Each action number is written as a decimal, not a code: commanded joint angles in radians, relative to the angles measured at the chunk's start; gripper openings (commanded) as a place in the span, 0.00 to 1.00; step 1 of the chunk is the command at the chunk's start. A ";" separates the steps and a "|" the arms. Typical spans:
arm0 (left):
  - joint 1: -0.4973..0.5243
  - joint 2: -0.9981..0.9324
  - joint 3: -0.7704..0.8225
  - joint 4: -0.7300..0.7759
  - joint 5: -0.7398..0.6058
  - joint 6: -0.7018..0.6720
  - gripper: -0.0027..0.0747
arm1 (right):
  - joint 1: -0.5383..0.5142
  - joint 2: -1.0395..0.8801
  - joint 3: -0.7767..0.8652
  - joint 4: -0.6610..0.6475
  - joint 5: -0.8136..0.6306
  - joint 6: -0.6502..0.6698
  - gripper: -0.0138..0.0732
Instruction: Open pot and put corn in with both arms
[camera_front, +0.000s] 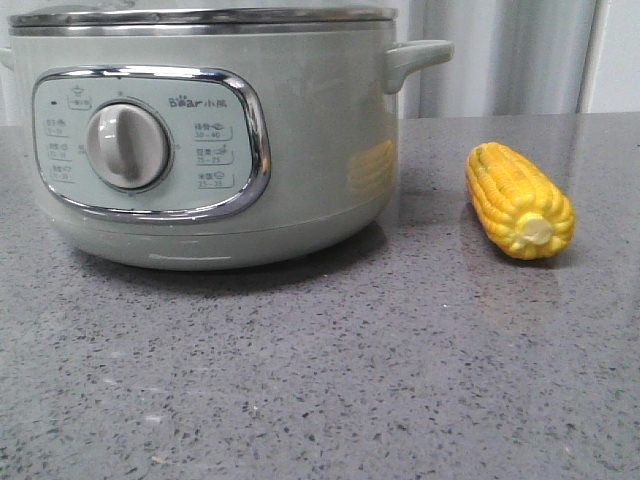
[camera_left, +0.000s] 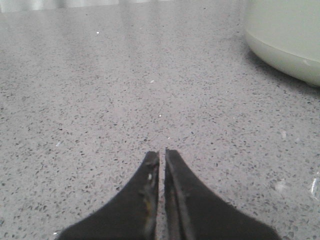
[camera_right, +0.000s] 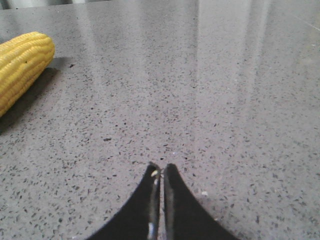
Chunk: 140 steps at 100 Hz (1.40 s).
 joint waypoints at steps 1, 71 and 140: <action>-0.008 -0.033 0.005 -0.002 -0.035 -0.011 0.01 | -0.003 -0.020 0.021 -0.011 -0.015 -0.001 0.07; -0.008 -0.033 0.005 0.022 -0.182 -0.011 0.01 | -0.003 -0.020 0.021 -0.065 -0.066 -0.001 0.07; -0.008 -0.033 0.005 0.022 -0.236 -0.011 0.01 | -0.003 -0.020 0.021 -0.153 -0.236 -0.017 0.07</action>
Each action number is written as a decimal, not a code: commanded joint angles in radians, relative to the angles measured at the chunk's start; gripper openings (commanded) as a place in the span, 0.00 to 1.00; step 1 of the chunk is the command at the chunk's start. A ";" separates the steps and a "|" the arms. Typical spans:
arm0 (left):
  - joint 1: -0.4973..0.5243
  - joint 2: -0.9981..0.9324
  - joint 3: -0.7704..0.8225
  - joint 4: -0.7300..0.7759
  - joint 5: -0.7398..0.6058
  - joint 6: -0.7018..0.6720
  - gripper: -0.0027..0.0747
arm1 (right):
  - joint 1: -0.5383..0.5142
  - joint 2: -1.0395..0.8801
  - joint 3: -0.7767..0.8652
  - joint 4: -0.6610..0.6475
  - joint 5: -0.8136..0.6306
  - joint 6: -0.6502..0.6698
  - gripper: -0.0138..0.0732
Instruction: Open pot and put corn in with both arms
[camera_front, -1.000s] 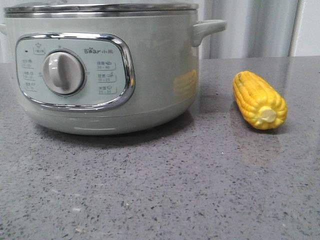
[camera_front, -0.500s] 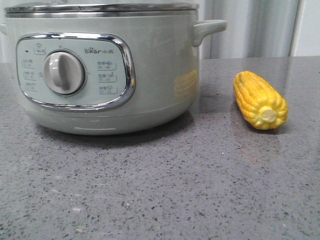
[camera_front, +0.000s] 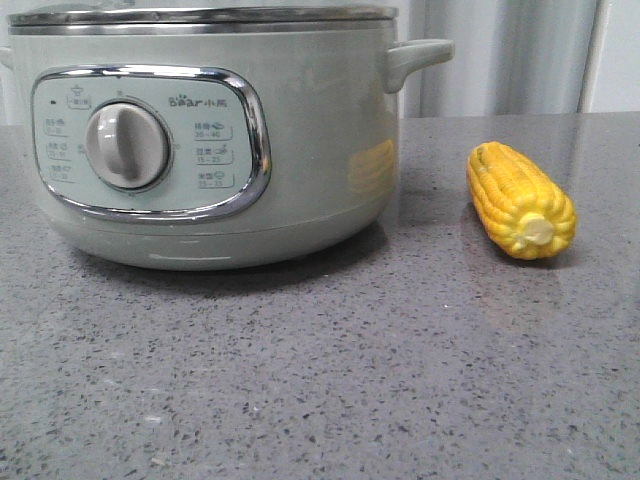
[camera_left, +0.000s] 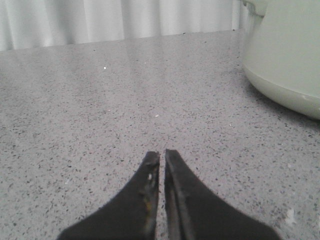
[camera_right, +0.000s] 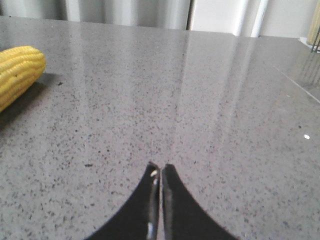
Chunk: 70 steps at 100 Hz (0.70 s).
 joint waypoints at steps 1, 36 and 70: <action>-0.008 -0.033 0.005 -0.004 -0.131 -0.011 0.01 | -0.003 -0.020 0.021 0.002 -0.144 -0.009 0.07; -0.008 -0.033 -0.020 -0.004 -0.309 -0.011 0.01 | -0.003 -0.020 -0.010 0.009 -0.345 -0.009 0.07; -0.008 0.109 -0.260 -0.004 -0.168 -0.011 0.01 | -0.003 0.118 -0.244 0.041 -0.081 -0.002 0.07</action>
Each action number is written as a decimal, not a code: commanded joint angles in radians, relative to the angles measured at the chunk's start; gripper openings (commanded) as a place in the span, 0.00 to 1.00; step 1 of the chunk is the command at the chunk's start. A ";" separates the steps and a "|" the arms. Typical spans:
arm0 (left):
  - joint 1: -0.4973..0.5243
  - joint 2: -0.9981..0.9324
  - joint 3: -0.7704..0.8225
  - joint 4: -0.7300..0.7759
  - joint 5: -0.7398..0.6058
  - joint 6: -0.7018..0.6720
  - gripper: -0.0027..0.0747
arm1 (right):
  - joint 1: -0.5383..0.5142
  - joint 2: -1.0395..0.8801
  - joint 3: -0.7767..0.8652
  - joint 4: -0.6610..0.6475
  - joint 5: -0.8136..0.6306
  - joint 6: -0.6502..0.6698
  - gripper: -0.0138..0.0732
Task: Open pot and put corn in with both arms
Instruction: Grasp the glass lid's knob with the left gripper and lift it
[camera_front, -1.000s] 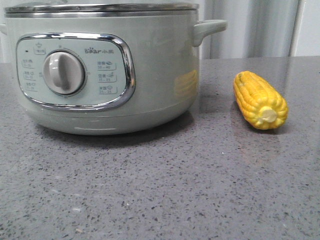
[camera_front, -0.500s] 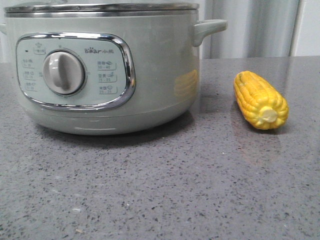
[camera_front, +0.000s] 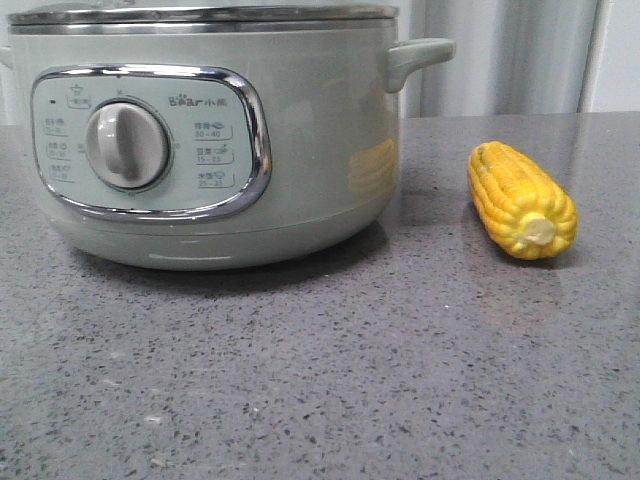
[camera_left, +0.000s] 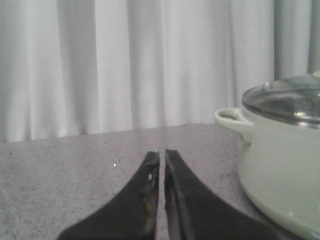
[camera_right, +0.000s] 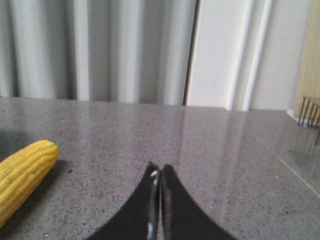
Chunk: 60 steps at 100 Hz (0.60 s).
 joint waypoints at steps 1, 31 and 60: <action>-0.008 0.072 -0.100 -0.004 -0.032 -0.011 0.01 | -0.003 0.084 -0.106 0.027 0.022 -0.002 0.07; -0.008 0.298 -0.215 -0.004 -0.123 -0.011 0.01 | -0.003 0.363 -0.324 0.105 0.251 -0.002 0.07; -0.008 0.416 -0.215 -0.004 -0.274 -0.011 0.14 | -0.003 0.431 -0.334 0.148 0.254 -0.002 0.07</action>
